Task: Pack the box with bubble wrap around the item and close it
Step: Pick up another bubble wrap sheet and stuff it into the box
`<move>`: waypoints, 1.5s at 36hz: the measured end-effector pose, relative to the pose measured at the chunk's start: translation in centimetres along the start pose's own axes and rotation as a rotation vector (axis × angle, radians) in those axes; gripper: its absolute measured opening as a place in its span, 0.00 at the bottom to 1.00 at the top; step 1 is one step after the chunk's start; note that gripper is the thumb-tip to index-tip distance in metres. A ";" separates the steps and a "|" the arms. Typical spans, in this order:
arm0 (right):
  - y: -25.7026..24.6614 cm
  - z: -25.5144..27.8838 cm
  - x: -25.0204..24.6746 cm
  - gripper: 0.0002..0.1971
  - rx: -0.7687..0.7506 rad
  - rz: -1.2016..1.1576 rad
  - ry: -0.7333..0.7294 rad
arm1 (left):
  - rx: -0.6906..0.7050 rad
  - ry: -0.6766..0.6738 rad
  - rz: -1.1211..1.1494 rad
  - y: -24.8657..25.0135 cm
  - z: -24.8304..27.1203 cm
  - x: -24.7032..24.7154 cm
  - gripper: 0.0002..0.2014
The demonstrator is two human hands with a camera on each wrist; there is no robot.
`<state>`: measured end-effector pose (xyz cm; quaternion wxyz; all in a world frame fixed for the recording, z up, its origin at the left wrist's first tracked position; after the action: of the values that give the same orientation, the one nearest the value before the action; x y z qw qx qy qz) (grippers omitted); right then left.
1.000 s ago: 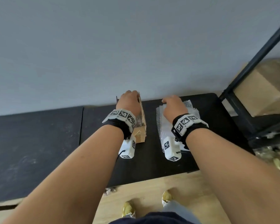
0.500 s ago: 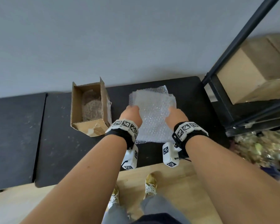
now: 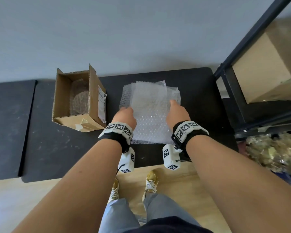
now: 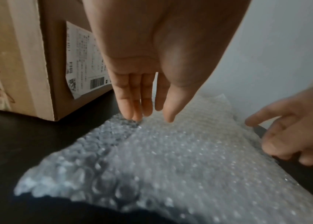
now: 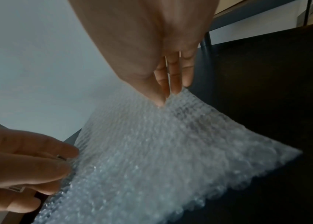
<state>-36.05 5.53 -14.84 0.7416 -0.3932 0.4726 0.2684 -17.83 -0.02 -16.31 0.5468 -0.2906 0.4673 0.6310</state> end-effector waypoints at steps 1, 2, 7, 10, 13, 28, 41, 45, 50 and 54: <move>-0.1 -0.1 -0.1 0.13 -0.006 -0.020 -0.002 | 0.004 0.000 0.002 0.0 0.0 0.1 0.22; -0.3 -0.2 -0.3 0.13 -0.008 -0.038 -0.011 | 0.006 0.004 0.008 -0.1 0.1 0.2 0.22; -1.5 -0.9 -0.3 0.14 0.023 -0.074 -0.063 | 0.019 0.006 0.032 -0.2 0.3 -0.1 0.25; -1.5 -0.9 0.2 0.21 0.088 -0.087 -0.125 | 0.020 -0.045 0.031 -0.4 0.6 0.2 0.25; -1.4 -0.4 1.1 0.21 0.127 -0.116 -0.191 | 0.025 -0.089 0.043 -0.7 1.1 0.9 0.25; -2.5 -1.3 -1.7 0.13 0.140 -0.523 -0.101 | -0.242 0.086 0.264 -1.0 1.0 -1.5 0.30; -0.2 -1.4 -3.9 0.16 0.319 -0.839 0.050 | -0.259 0.293 0.726 0.2 0.6 -4.5 0.34; 0.8 -1.9 -4.4 0.34 0.315 -0.867 0.108 | -0.155 0.350 0.731 0.6 0.9 -6.2 0.31; -0.2 -2.1 -6.0 0.22 0.062 -0.748 0.067 | 0.038 0.311 0.629 1.5 0.6 -7.7 0.25; -0.7 -2.1 -6.4 0.20 0.031 -0.606 0.035 | 0.041 0.308 0.538 1.9 0.6 -8.4 0.25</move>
<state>-39.18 3.21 -9.28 0.7856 -0.5097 0.3503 0.0210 -17.61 -2.96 -8.17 0.2886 -0.2376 0.6175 0.6921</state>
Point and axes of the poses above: each hand's wrist, its own z-axis away from the middle knuckle, its own x-axis out of the palm, y = z × x, the point moved 4 cm from there along -z, towards the middle knuckle, and after that the axes turned 7 degrees about y, right-handed, at the moved point
